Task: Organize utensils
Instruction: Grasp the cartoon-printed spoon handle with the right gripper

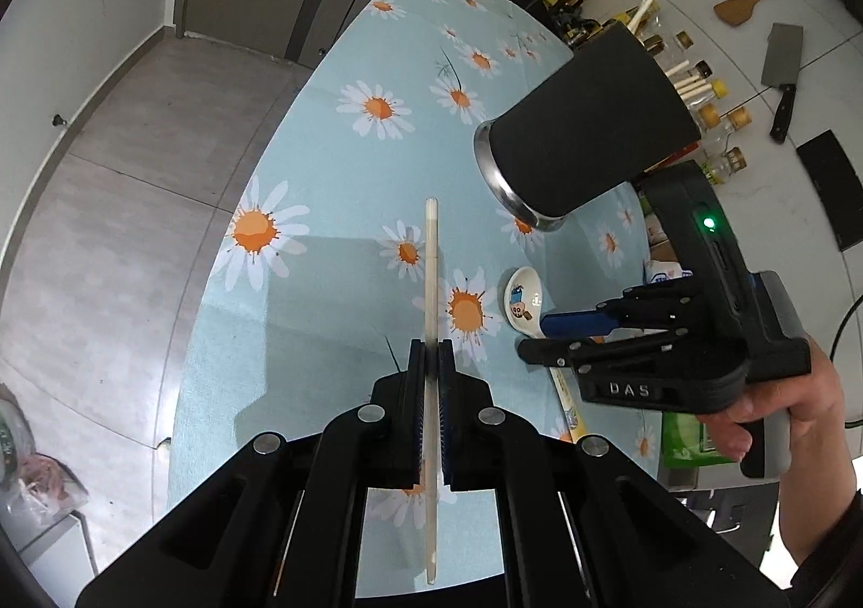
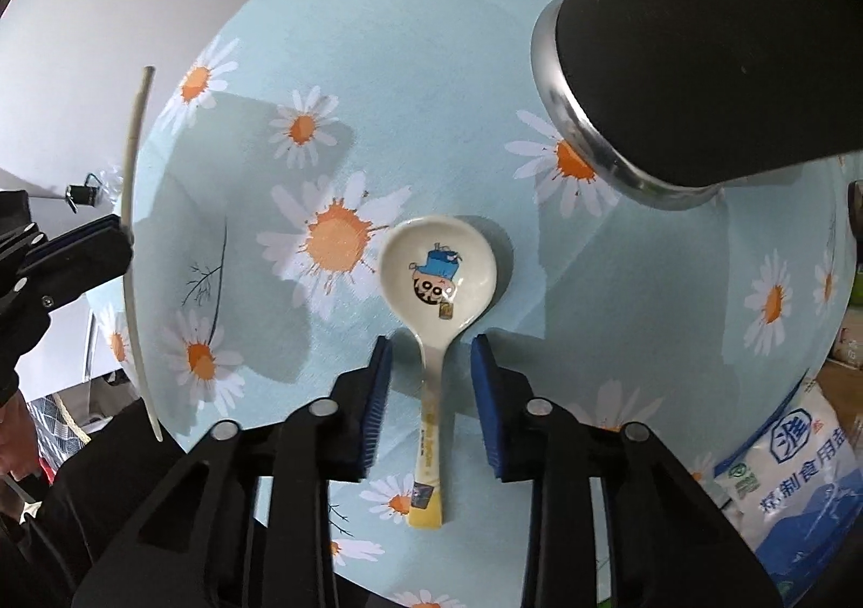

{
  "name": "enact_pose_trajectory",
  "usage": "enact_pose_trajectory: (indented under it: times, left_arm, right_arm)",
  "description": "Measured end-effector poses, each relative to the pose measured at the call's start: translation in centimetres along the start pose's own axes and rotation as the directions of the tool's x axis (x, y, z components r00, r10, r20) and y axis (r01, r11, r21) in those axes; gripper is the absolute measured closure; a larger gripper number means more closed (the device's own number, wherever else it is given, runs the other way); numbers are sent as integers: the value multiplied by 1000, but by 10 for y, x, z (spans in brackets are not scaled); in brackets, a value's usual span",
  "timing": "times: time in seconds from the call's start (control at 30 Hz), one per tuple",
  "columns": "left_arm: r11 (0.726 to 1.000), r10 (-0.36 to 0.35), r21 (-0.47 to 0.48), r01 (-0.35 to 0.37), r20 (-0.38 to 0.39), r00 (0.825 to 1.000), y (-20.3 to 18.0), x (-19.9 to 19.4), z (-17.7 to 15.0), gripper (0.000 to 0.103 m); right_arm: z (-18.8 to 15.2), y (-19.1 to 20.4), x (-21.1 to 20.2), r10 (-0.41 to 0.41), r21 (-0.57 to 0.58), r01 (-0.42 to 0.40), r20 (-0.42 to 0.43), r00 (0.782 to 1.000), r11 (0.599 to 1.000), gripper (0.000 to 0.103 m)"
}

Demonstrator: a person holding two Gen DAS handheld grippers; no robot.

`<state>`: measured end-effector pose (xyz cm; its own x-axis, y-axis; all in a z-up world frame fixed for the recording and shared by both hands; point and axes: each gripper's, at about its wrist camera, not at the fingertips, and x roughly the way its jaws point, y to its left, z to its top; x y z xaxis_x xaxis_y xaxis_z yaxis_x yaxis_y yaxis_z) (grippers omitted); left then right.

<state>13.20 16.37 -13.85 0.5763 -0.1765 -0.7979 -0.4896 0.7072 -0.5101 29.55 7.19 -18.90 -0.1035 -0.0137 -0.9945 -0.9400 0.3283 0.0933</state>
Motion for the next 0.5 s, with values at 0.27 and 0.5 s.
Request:
enact_pose_trajectory:
  times: [0.27,0.5]
  left_arm:
    - [998,-56,-17,56,4,998,20,-3,4,99]
    - [996,-81,22,82,-37,996,21,0,8,99]
  right_arm:
    - [29,9,9,-81,24,82,-69,994,996,86]
    - [37,1,13,-66,68,71,-75,995,995,91]
